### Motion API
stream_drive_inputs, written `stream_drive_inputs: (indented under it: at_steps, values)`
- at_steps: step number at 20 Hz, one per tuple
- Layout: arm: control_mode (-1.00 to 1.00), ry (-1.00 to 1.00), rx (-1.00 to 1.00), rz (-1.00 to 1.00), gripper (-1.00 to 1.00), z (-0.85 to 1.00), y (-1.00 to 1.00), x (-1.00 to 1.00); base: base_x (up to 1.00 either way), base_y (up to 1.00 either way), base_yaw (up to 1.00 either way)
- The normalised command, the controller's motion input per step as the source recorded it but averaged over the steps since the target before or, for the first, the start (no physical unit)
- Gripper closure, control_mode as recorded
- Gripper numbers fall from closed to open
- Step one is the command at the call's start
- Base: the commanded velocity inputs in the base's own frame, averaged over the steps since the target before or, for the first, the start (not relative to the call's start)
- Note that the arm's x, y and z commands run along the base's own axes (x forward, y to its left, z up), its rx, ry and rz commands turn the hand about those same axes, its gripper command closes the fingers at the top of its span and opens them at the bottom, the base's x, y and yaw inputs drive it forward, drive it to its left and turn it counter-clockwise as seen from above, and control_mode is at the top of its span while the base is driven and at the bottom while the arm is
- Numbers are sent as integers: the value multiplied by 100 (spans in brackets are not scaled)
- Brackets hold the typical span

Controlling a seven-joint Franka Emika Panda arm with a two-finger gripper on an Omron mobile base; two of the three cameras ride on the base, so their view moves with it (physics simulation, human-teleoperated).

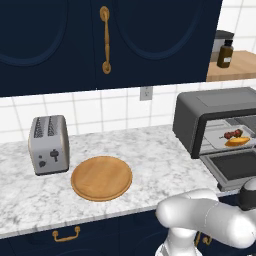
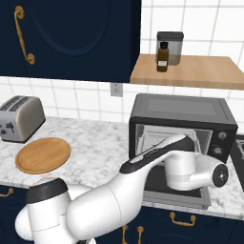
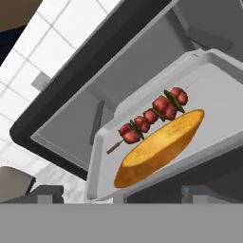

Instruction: Pick up the kebab skewer and baguette bread, and place them inside the toaster oven. Close the toaster oven door and start by setting the timer.

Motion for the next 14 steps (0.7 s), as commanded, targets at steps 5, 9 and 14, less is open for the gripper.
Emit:
stream_drive_inputs:
  at_steps: [5, 9, 14]
  values:
    - [-100, -8, -36, 24, -100, -18, 27, -1, 0, 0, 0]
    - [-100, -18, -39, 7, -100, -27, 53, -23, 0, 0, 0]
    - [-100, -21, -31, -12, -100, -15, 73, -7, 0, 0, 0]
